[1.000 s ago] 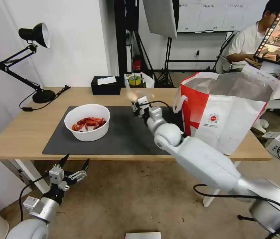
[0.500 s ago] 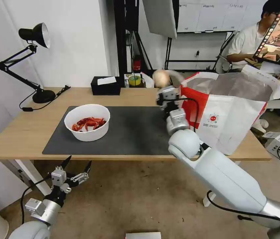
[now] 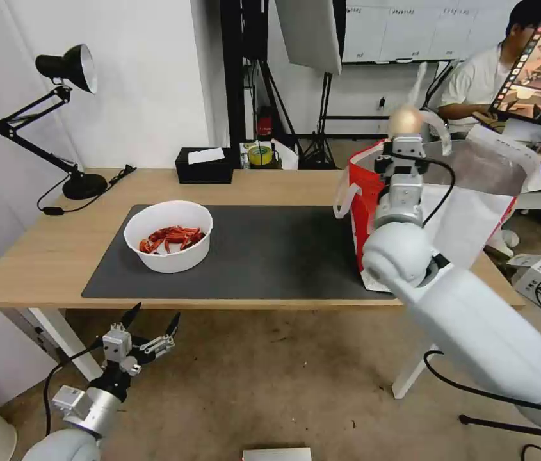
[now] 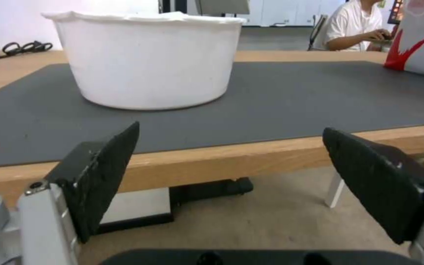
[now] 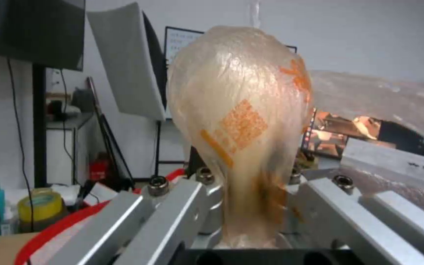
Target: Pick up the trash from the table and place it into the takeout bag.
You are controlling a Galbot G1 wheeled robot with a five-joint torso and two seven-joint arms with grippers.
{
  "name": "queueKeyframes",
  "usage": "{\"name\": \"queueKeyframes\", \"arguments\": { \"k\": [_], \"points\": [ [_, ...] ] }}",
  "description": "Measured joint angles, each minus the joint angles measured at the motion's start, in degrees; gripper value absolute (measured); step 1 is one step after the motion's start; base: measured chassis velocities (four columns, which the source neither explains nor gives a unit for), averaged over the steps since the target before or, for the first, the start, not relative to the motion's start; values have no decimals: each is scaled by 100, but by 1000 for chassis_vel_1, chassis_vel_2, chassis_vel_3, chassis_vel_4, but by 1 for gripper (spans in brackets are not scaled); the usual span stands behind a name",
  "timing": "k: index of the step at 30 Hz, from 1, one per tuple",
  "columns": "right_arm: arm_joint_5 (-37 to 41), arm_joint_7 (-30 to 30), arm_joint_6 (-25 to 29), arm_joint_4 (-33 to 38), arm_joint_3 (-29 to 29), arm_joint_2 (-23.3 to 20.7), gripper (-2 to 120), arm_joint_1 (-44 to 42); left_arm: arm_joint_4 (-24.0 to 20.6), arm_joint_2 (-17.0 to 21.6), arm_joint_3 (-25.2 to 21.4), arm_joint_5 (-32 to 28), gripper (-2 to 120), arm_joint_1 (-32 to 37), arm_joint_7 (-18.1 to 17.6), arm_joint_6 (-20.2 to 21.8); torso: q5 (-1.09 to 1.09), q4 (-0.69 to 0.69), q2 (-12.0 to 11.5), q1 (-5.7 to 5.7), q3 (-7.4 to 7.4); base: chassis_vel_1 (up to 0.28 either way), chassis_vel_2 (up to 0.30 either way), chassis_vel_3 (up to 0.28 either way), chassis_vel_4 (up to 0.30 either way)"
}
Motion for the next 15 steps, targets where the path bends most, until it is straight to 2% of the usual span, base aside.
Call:
{"name": "queueKeyframes", "arguments": {
  "k": [11,15],
  "points": [
    [701,169,22,129,21,-168,7,-15,20,1,21,3,100,-19,0,-5,-1,0,0,0,0,0,0,0,0],
    [906,170,38,208,33,-235,22,-20,30,10,35,3,100,-41,0,-6,0,0,0,0,0,0,0,0,0]
  ]
}}
